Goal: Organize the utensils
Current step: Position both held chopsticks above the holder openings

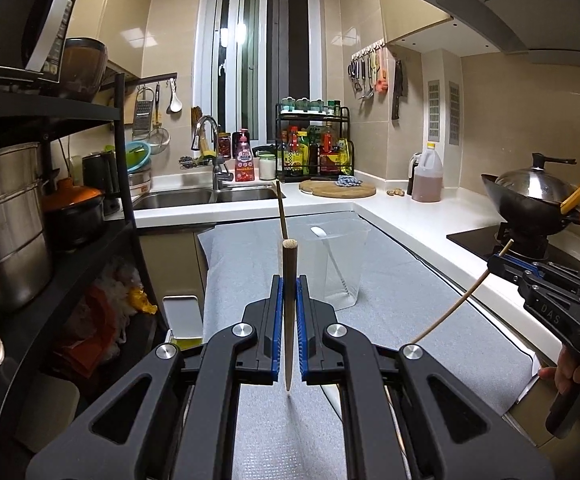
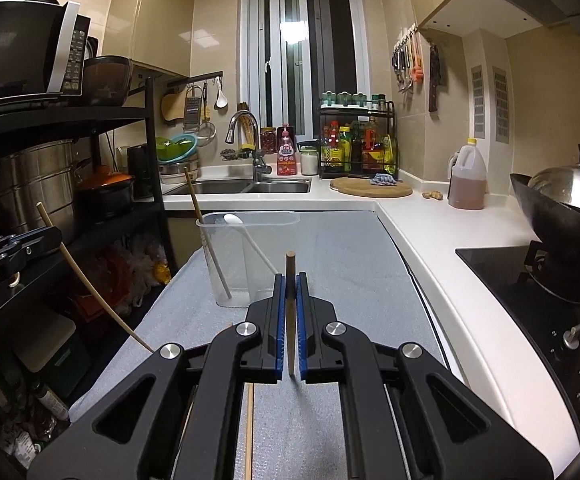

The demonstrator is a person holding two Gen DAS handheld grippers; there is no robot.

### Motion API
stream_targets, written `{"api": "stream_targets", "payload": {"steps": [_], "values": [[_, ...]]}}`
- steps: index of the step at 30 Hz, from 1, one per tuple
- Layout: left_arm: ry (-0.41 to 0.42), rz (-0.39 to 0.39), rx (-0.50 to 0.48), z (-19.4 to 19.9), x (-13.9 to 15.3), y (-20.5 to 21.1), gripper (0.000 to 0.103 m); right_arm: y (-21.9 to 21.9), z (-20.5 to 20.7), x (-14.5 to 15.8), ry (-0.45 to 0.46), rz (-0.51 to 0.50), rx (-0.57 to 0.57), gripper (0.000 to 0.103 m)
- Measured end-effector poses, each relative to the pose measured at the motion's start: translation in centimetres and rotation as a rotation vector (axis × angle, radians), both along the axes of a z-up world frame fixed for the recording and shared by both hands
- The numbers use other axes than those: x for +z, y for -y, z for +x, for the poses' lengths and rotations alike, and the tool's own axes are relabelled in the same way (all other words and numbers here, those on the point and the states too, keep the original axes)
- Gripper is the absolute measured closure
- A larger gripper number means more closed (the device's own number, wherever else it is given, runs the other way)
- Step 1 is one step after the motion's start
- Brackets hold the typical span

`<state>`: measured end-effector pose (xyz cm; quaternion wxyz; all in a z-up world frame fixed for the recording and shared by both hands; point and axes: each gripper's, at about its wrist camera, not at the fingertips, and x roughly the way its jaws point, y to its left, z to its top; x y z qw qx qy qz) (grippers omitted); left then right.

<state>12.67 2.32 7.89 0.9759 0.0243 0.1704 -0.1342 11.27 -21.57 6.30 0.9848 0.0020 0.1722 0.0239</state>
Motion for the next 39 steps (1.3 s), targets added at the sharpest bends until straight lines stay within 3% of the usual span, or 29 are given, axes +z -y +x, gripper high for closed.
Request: {"api": "stream_targets", "payload": {"steps": [13,30,39], "values": [[-0.034,0.002,-0.033,4.2,2.8,0.2,0.097,-0.3,4.2,3.9,-0.001,-0.022,0.068,0.098],[0.128,0.011,-0.122,9.1,12.8,3.7,0.097,-0.9,10.0,14.2,0.136,-0.002,0.11,0.098],[0.114,0.002,-0.138,13.3,12.9,4.9,0.097,-1.8,14.2,16.2,0.221,0.01,0.109,0.098]]}}
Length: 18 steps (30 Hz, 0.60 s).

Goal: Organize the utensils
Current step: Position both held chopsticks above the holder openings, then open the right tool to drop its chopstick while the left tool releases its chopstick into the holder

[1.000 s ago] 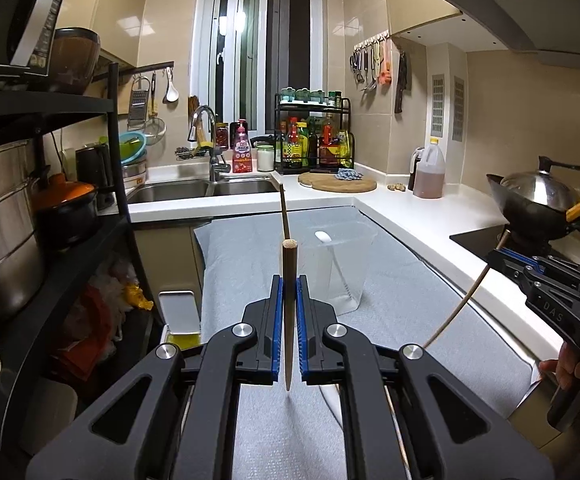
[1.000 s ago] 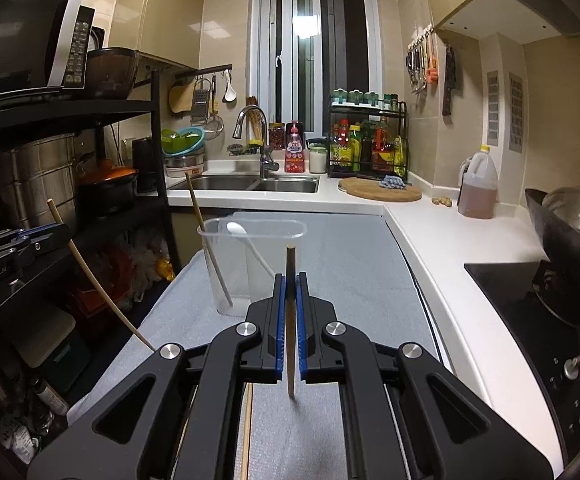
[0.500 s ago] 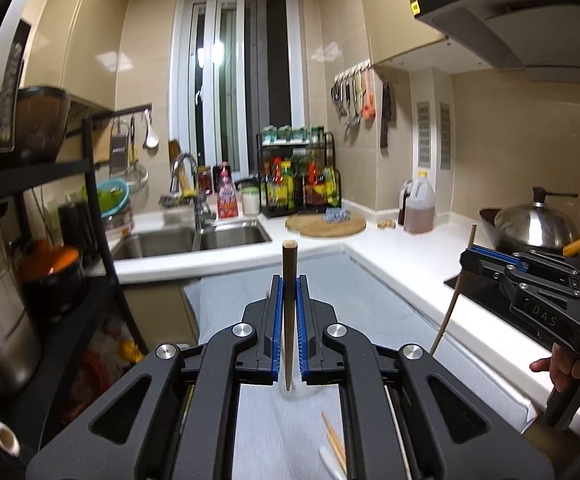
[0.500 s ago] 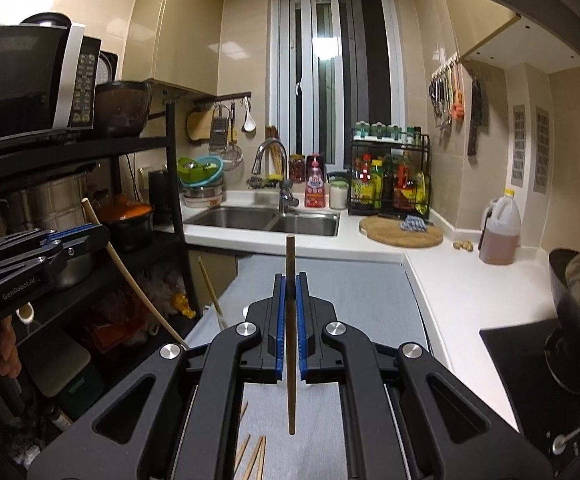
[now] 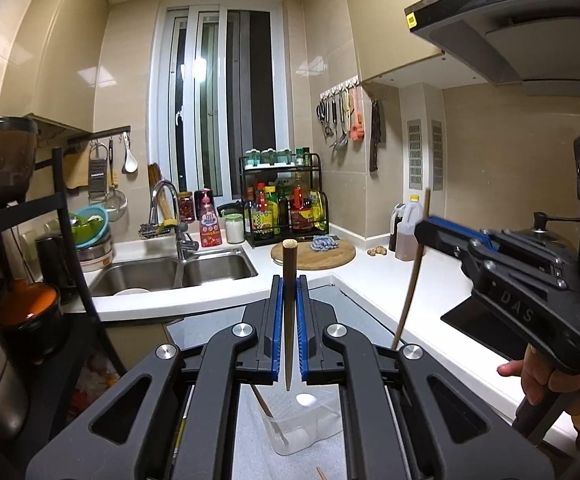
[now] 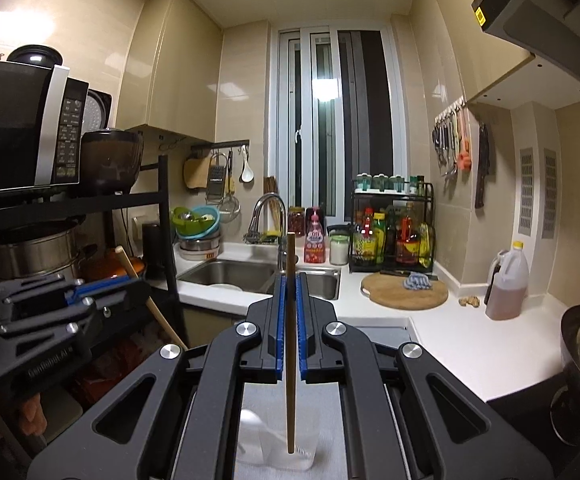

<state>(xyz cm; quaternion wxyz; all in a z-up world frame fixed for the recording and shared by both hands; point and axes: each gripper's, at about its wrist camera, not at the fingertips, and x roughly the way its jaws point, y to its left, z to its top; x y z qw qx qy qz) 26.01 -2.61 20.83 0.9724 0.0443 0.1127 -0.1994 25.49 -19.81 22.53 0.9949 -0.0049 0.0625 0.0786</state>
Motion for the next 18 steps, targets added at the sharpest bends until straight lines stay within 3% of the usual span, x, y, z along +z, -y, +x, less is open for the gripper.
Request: {"api": "stream_targets", "payload": {"steps": [10,18], "values": [[-0.072,0.005,0.005,4.2,-2.6,0.1,0.097,-0.2,4.7,-2.3,-0.003,0.02,-0.002,0.098],[-0.132,-0.001,0.01,6.6,-5.2,0.1,0.097,-0.2,7.1,-5.7,-0.061,0.008,-0.021,0.098]]}}
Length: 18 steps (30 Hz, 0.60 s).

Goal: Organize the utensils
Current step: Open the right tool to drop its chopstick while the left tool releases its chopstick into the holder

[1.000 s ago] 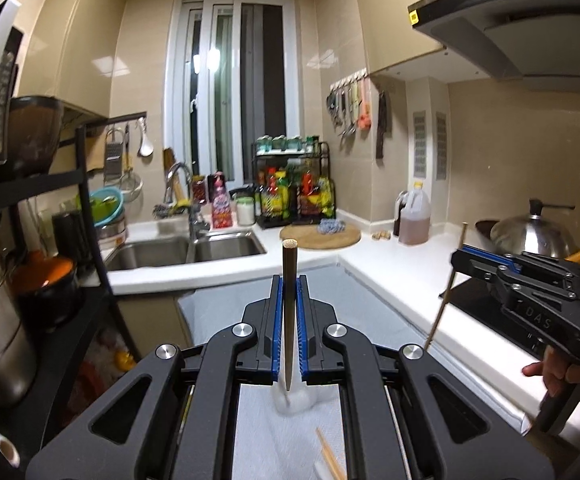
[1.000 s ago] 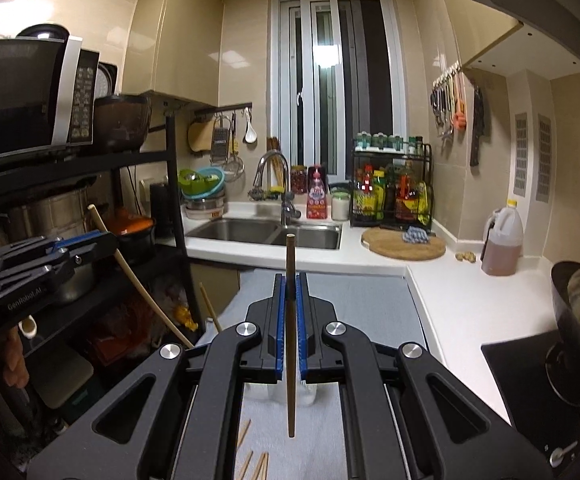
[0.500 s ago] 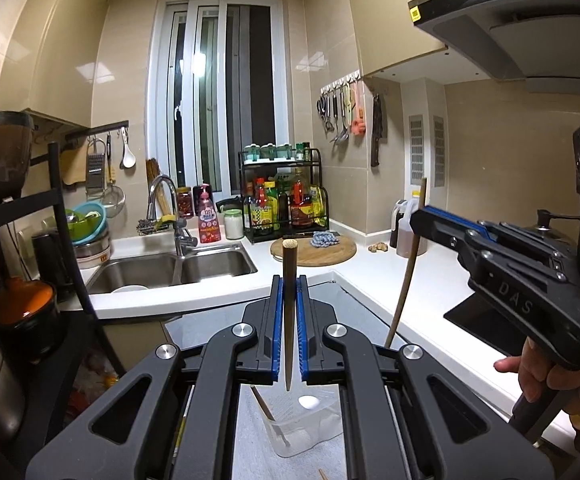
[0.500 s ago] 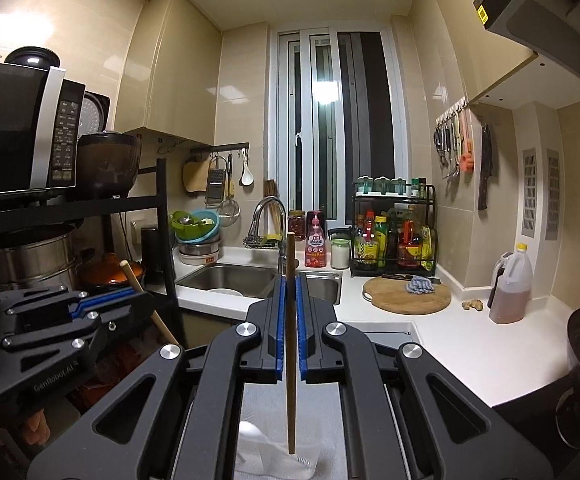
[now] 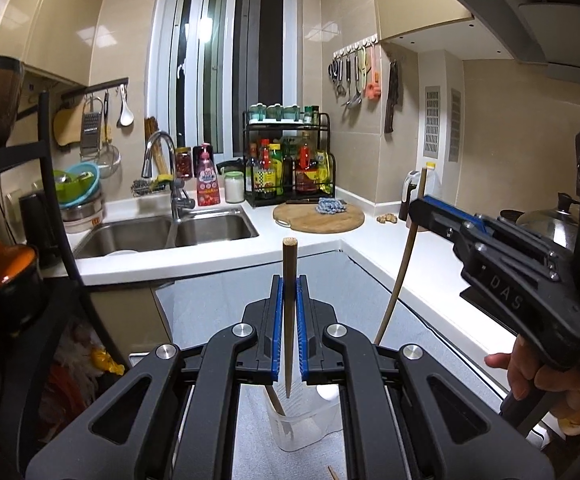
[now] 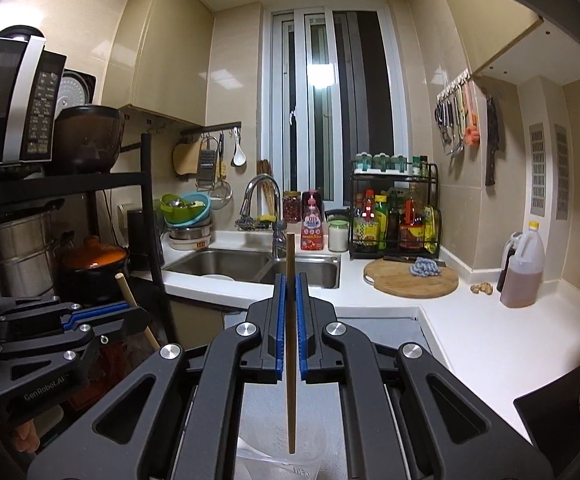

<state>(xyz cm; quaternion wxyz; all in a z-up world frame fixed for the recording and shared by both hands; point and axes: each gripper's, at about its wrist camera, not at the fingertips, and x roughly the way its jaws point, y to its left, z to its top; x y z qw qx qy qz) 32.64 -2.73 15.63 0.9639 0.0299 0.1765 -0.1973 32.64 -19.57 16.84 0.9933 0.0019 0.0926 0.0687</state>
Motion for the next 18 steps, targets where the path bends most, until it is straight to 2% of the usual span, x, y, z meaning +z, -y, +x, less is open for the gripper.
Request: {"api": "stream_targets", "payload": {"steps": [9,11,12,13,14,15,16,18], "values": [[-0.02,-0.016,0.003,0.7,-2.8,0.3,0.097,0.5,0.9,-3.6,-0.086,0.016,-0.019,0.097],[-0.018,-0.025,0.013,0.8,-3.6,0.2,0.096,0.6,1.0,-4.6,-0.112,0.017,-0.015,0.093],[-0.015,-0.031,0.027,0.7,-3.9,0.0,0.084,0.6,0.9,-5.1,-0.125,0.02,-0.007,0.086],[-0.009,-0.04,0.054,0.6,-4.2,-0.3,0.067,0.6,0.9,-5.4,-0.134,0.017,-0.003,0.076],[-0.003,-0.046,0.087,0.4,-4.3,-0.6,0.025,0.6,0.7,-5.7,-0.144,0.012,-0.012,0.051],[0.015,-0.059,0.136,0.0,-4.4,-0.9,0.012,0.7,0.4,-6.0,-0.146,0.012,-0.026,0.037],[0.032,-0.081,0.163,-0.5,-4.4,-1.4,0.012,0.9,-0.1,-6.1,-0.145,0.021,-0.039,0.036],[0.011,-0.099,0.157,-0.9,-4.5,-1.7,0.011,1.2,-0.8,-6.3,-0.149,0.028,-0.034,0.031]]}}
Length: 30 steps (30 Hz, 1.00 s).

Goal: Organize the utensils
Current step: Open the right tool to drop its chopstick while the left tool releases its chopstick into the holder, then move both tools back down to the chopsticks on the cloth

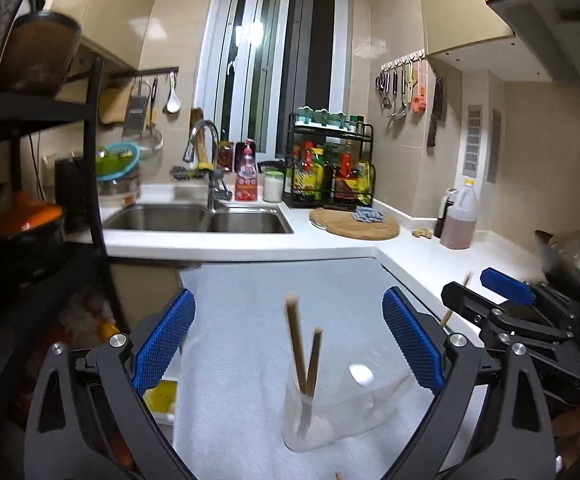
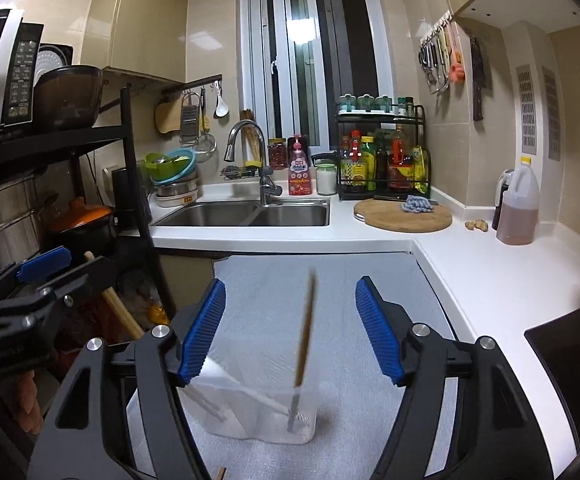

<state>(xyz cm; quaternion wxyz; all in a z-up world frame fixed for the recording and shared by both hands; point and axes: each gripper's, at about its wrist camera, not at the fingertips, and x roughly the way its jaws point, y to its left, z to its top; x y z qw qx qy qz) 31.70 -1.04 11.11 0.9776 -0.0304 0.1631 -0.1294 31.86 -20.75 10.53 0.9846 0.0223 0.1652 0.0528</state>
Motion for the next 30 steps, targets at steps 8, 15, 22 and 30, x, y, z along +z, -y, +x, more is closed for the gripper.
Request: {"api": "stream_targets", "payload": {"steps": [8,15,22,30], "values": [[-0.071,0.044,0.019,-3.4,-1.9,-0.4,0.011,-0.2,-4.5,-1.4,-0.023,-0.031,-0.021,0.019],[-0.128,0.026,0.051,-8.7,-4.0,-0.7,0.011,-0.2,-9.6,-4.0,-0.085,0.003,-0.049,0.017],[-0.174,0.064,0.067,-13.9,-6.4,-0.4,0.011,-0.2,-14.9,-6.9,-0.157,0.03,-0.059,0.017],[-0.181,0.054,0.091,-19.4,-9.0,-1.5,0.011,1.0,-21.1,-10.0,-0.189,0.053,-0.103,0.017]]}}
